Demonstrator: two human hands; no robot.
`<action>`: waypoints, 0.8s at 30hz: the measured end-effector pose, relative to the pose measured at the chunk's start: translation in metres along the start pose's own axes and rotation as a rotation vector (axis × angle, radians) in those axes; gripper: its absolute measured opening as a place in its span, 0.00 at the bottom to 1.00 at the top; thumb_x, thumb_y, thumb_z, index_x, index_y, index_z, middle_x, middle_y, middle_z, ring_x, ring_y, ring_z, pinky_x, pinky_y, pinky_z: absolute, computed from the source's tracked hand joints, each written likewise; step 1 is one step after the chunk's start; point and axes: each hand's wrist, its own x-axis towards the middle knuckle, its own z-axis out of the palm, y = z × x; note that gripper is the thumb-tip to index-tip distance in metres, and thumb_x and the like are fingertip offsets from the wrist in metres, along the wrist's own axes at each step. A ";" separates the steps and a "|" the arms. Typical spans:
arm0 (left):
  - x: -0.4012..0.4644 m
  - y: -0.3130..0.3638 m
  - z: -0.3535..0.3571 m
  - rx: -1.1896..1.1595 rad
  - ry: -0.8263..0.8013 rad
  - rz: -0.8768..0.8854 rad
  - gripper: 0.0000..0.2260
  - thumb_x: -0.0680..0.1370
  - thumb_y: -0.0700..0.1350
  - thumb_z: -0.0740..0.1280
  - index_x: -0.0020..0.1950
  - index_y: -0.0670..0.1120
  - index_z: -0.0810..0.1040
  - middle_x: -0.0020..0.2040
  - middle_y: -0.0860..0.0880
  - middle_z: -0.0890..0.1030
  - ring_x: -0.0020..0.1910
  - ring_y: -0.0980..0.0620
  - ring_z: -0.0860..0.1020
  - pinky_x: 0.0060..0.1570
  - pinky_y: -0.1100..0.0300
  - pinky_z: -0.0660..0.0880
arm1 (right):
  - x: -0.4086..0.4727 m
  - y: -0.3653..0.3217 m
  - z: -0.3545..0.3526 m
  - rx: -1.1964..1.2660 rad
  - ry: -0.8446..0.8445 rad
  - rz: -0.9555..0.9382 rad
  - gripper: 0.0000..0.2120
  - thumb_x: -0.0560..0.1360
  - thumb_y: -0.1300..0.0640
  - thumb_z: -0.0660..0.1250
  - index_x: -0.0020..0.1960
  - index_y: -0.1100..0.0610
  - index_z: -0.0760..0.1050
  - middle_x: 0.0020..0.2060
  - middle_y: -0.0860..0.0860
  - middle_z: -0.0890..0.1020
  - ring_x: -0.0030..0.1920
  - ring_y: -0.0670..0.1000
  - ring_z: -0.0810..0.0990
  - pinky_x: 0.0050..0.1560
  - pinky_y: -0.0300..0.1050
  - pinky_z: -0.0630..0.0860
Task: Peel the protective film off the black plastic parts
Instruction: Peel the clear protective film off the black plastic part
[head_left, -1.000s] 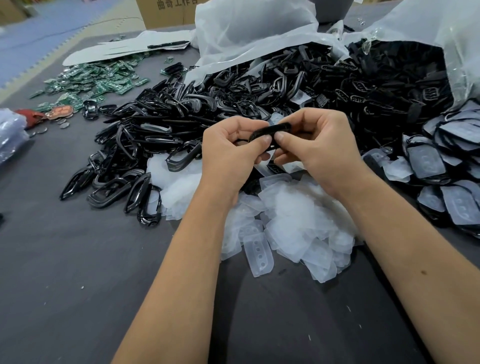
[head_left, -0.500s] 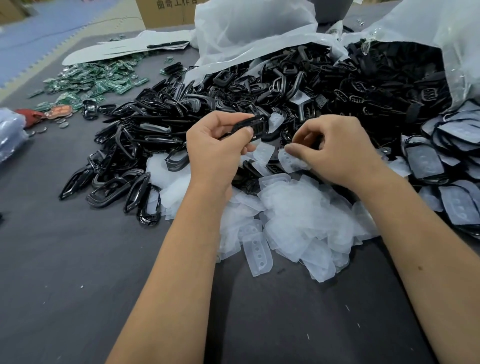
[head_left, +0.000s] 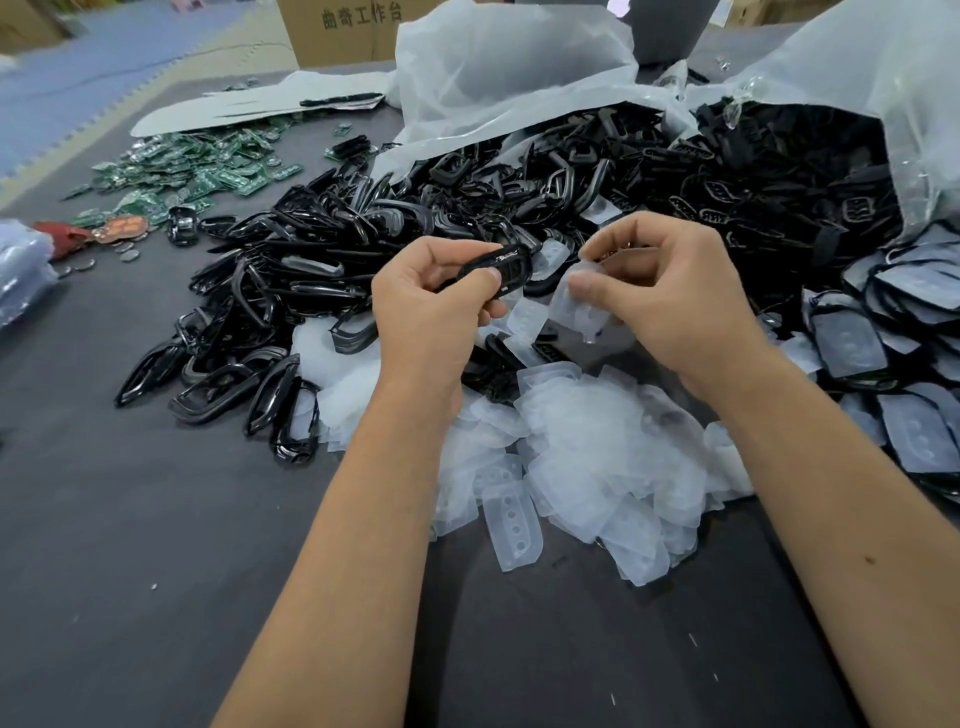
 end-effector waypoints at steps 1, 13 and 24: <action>0.000 0.000 0.000 0.000 0.002 -0.006 0.10 0.74 0.29 0.70 0.45 0.43 0.84 0.35 0.48 0.83 0.27 0.53 0.78 0.30 0.66 0.73 | 0.000 0.000 0.001 0.059 -0.002 0.018 0.07 0.74 0.59 0.79 0.47 0.53 0.81 0.37 0.52 0.88 0.34 0.48 0.83 0.34 0.39 0.79; -0.002 0.003 0.001 0.003 -0.029 -0.044 0.08 0.75 0.29 0.70 0.47 0.41 0.83 0.36 0.47 0.83 0.28 0.53 0.78 0.30 0.65 0.73 | -0.001 -0.009 -0.001 0.422 0.053 0.170 0.08 0.77 0.63 0.74 0.41 0.57 0.79 0.37 0.54 0.84 0.32 0.47 0.75 0.28 0.36 0.68; -0.010 0.006 0.007 0.015 -0.155 -0.120 0.10 0.77 0.30 0.69 0.53 0.44 0.84 0.44 0.48 0.87 0.32 0.52 0.84 0.29 0.65 0.74 | -0.004 -0.015 0.002 0.680 -0.042 0.144 0.02 0.75 0.64 0.73 0.48 0.59 0.83 0.39 0.54 0.84 0.40 0.49 0.83 0.38 0.37 0.78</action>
